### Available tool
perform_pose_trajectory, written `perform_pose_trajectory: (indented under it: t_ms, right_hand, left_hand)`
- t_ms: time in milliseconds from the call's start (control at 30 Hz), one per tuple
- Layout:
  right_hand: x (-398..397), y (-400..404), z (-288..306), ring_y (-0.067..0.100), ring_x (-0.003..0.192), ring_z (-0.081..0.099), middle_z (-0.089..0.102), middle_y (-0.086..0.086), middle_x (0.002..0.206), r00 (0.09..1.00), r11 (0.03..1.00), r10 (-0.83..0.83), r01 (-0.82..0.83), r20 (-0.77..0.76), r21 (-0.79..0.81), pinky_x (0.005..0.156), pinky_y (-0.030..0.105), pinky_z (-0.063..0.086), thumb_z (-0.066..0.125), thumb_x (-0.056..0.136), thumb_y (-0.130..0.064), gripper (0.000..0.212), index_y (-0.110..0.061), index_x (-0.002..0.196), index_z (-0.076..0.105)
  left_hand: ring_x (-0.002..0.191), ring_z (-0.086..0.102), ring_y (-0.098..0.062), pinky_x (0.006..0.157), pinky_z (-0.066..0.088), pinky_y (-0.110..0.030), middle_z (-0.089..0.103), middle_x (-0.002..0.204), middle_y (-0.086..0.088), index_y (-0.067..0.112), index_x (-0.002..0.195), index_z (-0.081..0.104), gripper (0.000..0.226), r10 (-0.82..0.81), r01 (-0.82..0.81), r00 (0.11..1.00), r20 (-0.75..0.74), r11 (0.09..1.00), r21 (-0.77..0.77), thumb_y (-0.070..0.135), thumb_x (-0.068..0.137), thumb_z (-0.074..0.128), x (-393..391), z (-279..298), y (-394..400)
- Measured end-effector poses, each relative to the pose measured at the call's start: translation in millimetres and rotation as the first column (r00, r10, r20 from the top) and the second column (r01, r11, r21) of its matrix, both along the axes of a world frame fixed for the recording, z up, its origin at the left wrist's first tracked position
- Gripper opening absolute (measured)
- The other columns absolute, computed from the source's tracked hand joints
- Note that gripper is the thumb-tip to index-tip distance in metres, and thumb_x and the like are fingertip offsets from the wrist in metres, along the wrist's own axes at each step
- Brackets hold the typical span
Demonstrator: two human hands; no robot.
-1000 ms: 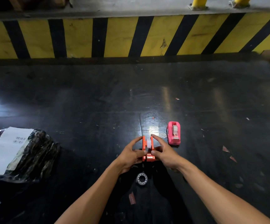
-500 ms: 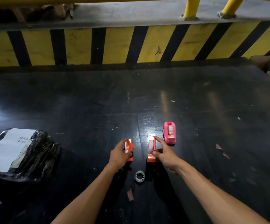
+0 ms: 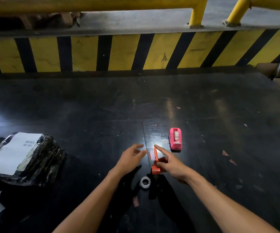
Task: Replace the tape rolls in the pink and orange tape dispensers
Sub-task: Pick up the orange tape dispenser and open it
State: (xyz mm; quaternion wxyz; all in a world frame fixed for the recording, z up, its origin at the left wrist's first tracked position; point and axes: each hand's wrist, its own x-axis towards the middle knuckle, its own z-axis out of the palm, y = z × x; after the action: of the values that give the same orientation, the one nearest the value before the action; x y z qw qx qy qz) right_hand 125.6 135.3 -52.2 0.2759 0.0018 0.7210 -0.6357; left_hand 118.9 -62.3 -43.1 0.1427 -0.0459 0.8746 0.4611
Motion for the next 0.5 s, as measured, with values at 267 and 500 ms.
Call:
perform_pose_trajectory:
  t_ms: [267,500]
  right_hand:
    - [-0.4,8.1,-2.3,0.019,0.080,0.064,0.063,0.014,0.090,0.997,0.997,-0.010,0.017,-0.082,0.081,0.084,0.040,0.057,0.055,0.091,0.002,0.068,-0.045,0.137,0.037]
    - [-3.5,28.5,-9.9,0.021,0.078,0.055,0.059,0.012,0.085,0.993,0.985,-0.063,0.078,-0.099,0.155,0.077,0.036,0.051,0.058,0.089,-0.002,0.069,-0.044,0.139,0.036]
  left_hand:
    - [0.083,0.061,-0.011,0.071,0.046,-0.024,0.069,0.094,0.002,0.019,0.117,0.068,0.028,-0.041,0.005,0.989,0.139,0.968,0.252,0.032,0.092,0.069,-4.0,5.3,13.2]
    - [0.106,0.061,-0.027,0.078,0.045,-0.028,0.070,0.105,-0.009,0.015,0.109,0.063,0.028,-0.158,0.128,0.985,-0.072,0.940,-0.317,0.018,0.082,0.068,-6.0,-25.8,11.0]
